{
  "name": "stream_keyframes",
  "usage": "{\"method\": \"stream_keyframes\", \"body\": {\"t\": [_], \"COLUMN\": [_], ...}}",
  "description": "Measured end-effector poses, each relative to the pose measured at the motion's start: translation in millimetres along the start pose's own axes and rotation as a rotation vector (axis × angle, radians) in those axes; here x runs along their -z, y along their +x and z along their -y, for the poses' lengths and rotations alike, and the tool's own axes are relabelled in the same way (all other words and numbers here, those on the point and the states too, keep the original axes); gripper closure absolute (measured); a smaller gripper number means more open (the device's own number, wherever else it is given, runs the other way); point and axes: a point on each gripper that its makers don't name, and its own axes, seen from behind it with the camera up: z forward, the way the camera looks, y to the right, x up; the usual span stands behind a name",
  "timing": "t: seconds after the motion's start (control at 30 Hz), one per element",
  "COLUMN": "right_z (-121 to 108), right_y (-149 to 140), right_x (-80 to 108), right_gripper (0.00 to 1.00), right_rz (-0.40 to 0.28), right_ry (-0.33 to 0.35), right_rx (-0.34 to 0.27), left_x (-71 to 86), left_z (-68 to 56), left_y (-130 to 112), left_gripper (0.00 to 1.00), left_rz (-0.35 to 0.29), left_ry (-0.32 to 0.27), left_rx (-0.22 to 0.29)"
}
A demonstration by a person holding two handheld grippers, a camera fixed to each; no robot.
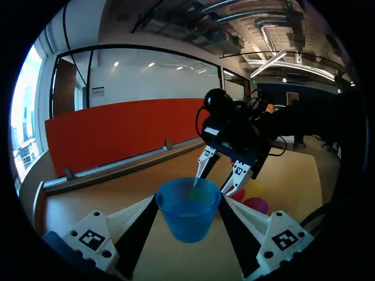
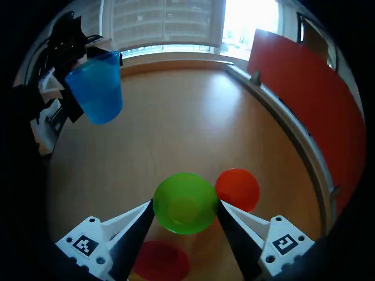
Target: Pour water
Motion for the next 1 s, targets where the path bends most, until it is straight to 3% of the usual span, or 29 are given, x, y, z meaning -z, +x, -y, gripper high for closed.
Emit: {"method": "stream_keyframes", "body": {"t": [0.57,1.0], "right_z": [5,16], "right_y": [25,39], "right_x": [38.9,70.2], "right_gripper": [0.06,0.06], "right_rz": [-0.186,-0.301], "right_ry": [-0.071,-0.113], "right_rx": [-0.051,-0.087], "left_x": [3.1,7.6], "left_z": [-5.7,-17.2], "left_y": [2,11], "left_gripper": [0.13,0.13], "left_rz": [0.008,-0.004], "left_ry": [0.016,0.015], "left_rx": [0.011,0.008]}}
